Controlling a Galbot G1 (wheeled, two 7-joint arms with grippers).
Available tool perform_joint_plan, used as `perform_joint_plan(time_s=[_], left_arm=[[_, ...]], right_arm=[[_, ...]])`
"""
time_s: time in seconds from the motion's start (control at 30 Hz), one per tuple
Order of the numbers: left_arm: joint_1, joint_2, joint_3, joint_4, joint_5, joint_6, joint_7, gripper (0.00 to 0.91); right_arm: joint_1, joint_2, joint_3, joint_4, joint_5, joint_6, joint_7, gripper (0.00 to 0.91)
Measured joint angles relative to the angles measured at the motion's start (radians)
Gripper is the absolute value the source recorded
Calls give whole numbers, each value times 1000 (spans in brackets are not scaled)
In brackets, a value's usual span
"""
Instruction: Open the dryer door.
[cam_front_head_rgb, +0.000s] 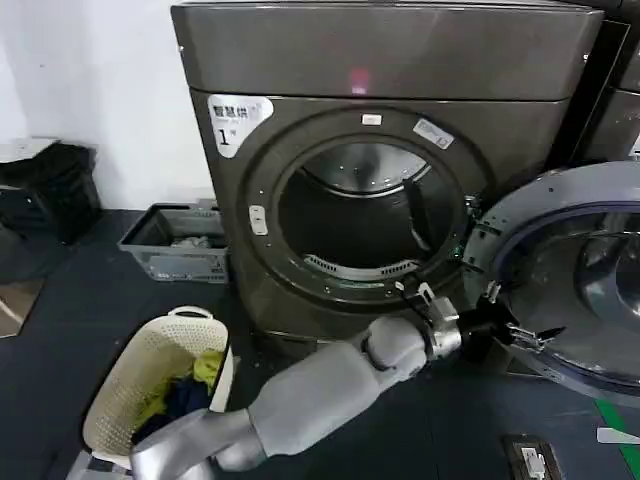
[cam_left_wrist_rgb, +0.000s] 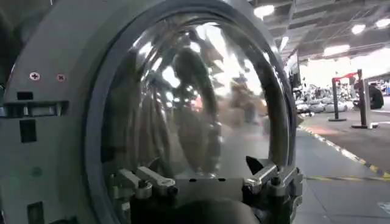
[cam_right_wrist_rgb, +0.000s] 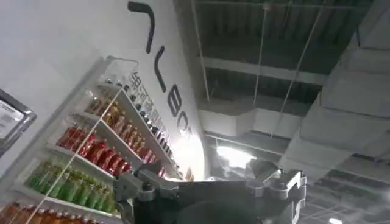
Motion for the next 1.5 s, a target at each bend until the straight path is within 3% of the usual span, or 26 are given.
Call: perform_joint_plan(time_s=[0.53,0.93,1.5], left_arm=[[10,5,34,-182,-120,-31,0,907],[22,278,31,-399,-137,-52,-7,907],[8,627,65,-553,-41,-70,4,907]], right_arm=[[3,-28,2,-13,0,0,-7,907],[20,-35,-14,-12,0,1,-10,907],[28,-29,-13,0,0,6,-13,907]])
